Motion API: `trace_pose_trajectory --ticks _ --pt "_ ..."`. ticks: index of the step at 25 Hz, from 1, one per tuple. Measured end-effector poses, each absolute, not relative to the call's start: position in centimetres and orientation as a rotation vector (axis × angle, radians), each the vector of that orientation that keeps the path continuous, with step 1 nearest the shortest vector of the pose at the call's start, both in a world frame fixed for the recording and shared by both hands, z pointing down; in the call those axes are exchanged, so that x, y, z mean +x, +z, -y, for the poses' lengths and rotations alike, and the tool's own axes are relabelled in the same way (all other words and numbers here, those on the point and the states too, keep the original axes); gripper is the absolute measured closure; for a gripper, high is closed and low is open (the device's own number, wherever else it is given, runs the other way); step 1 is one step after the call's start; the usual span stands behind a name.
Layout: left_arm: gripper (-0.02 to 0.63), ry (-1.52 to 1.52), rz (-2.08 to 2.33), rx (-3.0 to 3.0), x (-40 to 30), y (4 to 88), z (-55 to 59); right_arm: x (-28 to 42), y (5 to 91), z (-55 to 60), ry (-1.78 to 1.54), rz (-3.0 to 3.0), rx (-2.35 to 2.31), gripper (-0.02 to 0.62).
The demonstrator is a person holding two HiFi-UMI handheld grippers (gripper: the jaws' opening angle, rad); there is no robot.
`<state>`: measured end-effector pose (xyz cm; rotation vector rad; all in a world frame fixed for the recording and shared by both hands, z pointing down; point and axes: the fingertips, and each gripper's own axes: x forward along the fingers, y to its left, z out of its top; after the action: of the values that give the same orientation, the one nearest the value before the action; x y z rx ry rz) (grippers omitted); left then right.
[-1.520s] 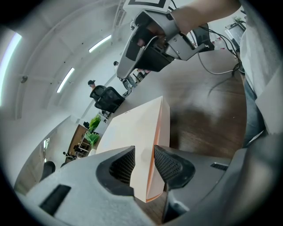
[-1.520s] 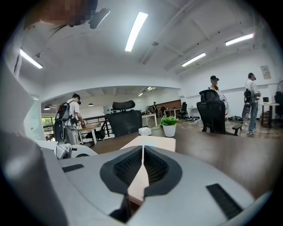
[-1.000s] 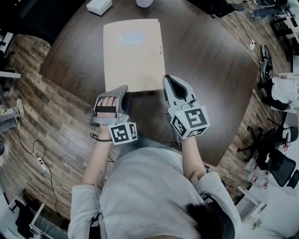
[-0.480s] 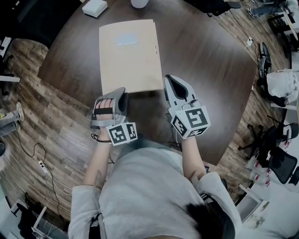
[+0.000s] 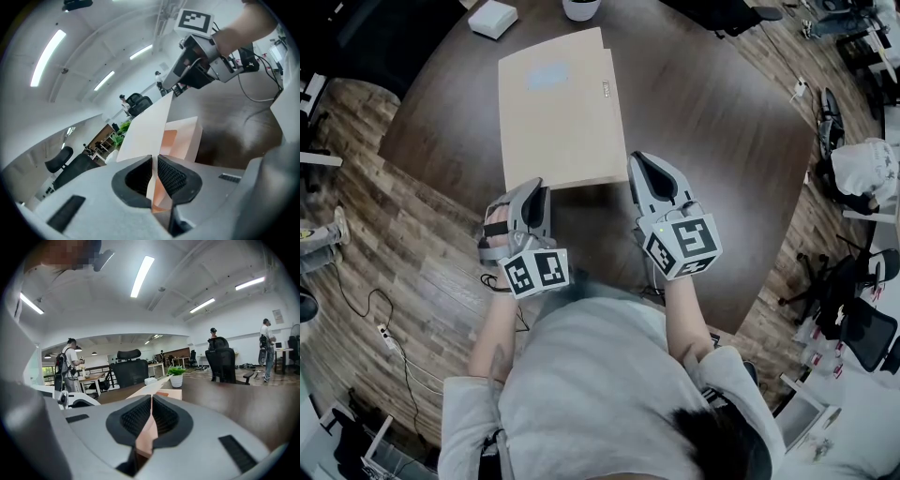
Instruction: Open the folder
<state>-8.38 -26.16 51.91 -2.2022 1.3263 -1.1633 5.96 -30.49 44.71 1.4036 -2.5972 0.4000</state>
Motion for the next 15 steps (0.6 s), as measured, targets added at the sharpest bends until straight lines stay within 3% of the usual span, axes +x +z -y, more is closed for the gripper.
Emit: trace_pose_trajectory --ticks 15 --pt "0.575 -0.705 -1.792 -2.538 -12.4 48.3 25.5 4.9 43.3 29.9 0.365 2.626 1.392 0.580"
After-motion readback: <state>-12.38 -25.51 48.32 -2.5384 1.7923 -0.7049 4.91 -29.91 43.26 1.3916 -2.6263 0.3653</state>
